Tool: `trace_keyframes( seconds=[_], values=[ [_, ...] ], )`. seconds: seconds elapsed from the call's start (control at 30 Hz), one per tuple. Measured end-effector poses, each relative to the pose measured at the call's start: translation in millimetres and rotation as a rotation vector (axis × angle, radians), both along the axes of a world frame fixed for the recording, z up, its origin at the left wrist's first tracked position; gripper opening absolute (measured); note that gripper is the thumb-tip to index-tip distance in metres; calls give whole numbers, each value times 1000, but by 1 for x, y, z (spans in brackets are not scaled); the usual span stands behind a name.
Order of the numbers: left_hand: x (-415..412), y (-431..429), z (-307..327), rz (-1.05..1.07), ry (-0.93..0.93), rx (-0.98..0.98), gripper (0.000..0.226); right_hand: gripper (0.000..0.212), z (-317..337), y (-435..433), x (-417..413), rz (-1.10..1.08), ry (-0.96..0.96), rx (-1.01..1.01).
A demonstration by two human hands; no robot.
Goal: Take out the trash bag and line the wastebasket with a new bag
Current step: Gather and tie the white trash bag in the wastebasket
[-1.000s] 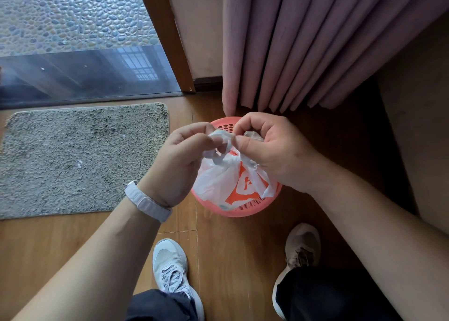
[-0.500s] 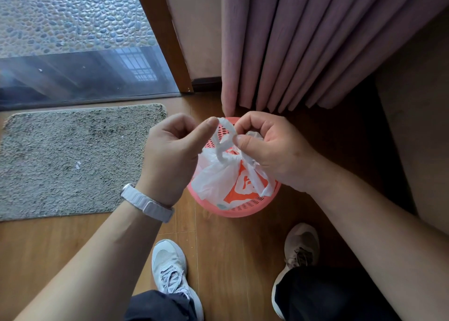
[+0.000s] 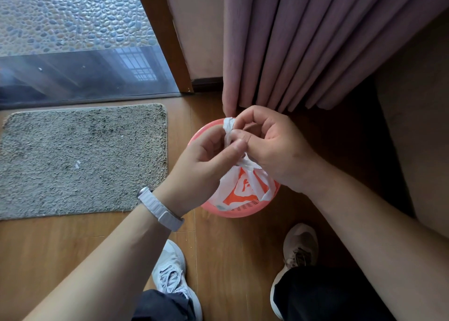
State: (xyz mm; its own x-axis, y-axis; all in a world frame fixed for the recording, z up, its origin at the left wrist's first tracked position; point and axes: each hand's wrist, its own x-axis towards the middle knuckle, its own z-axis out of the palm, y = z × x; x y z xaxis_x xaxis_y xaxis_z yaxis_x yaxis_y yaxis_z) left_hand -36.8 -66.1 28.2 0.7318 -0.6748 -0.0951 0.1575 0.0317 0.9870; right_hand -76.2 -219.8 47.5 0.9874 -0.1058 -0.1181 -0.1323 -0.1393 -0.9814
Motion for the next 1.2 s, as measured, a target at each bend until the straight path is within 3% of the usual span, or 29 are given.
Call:
trace_keyframes(
  seconds=[0.17, 0.3, 0.47, 0.57, 0.7, 0.9, 1.03, 1.2],
  values=[
    [1, 0, -6, -2, -154, 161, 15, 5, 8, -2, 0, -24, 0, 48],
    [4, 1, -3, 72, -125, 175, 11, 9, 11, -2, 0, 9, -14, 47],
    [4, -4, 17, 260, -211, 182, 14, 27, 7, -2, -4, 78, -4, -45],
    [3, -11, 27, 312, -262, 185, 19, 33, -6, -5, -6, 124, -41, -207],
    [17, -19, 31, 381, -183, 102, 22, 41, -33, -10, -3, 214, -76, -410],
    [47, -37, 52, 458, -22, 55, 8, 27, -53, -8, 14, 219, -145, -542],
    [59, -49, 92, 466, -54, 84, 9, 26, -33, -18, 15, 75, -89, -476],
    [66, -55, 166, 504, -63, 97, 6, 35, 38, -21, 9, 10, -26, -458]
  ],
)
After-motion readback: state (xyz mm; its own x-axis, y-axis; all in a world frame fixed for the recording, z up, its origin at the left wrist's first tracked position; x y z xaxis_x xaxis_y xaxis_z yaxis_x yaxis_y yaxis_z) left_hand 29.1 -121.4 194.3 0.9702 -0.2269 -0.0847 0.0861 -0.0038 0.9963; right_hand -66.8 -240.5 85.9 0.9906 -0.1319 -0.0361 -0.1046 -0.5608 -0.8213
